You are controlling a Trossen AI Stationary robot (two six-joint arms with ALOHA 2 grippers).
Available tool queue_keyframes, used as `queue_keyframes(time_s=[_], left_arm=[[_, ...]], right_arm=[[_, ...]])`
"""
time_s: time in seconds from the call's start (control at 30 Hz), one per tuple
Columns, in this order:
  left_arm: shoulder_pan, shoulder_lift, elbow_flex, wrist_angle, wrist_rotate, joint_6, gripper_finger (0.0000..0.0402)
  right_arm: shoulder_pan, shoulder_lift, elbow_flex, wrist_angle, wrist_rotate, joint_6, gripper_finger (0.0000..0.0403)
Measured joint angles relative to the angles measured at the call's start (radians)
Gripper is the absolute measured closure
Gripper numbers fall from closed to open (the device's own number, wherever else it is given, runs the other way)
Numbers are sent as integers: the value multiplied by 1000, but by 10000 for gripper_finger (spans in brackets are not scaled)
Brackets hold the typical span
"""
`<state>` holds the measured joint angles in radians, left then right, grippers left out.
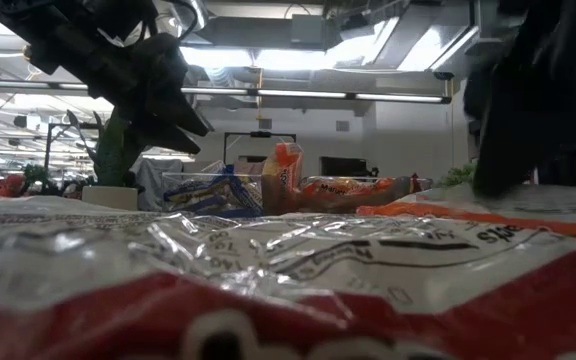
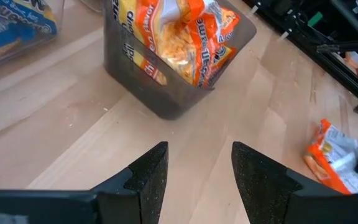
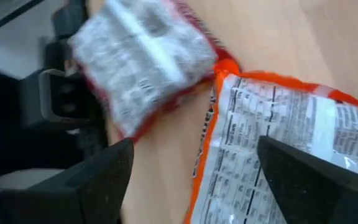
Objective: Sort Maruchan noodles
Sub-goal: Put the orange noodle pack into the black bin
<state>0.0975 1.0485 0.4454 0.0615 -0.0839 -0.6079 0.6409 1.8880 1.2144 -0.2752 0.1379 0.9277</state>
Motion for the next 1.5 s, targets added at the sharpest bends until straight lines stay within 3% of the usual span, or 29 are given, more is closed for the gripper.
queue_keyframes(time_s=[0.13, 0.47, 0.73, 1.0, 1.07, 1.13, 1.23, 1.37, 1.5], left_arm=[[-19, 0, 0, -5, -4, 0, 230], [-32, 0, 0, -3, -44, 0, 230], [-32, 0, 0, -3, -46, 12, 230], [-33, 0, 0, -6, -45, 16, 230], [-33, 0, 0, -8, -46, 16, 230], [-33, 0, 0, -8, -45, 17, 230], [-33, 0, 0, -8, -14, 16, 230], [-32, 0, 0, 7, 56, 8, 230], [-32, 0, 0, 59, 160, -21, 230]], right_arm=[[0, 22, 2, -23, 35, 62, 83], [-67, -12, -1, -366, 183, 83, 119], [-174, -41, 27, -375, 7, 88, 131], [-115, -103, 276, -725, 252, 69, 148], [-59, -105, 290, -824, 346, 192, 152], [-1, -104, 276, -962, 374, 428, 156], [63, -109, 237, -1074, 315, 823, 156], [134, -148, 160, -1058, 283, 1296, 144], [138, -154, 82, -912, 179, 1349, 116]])
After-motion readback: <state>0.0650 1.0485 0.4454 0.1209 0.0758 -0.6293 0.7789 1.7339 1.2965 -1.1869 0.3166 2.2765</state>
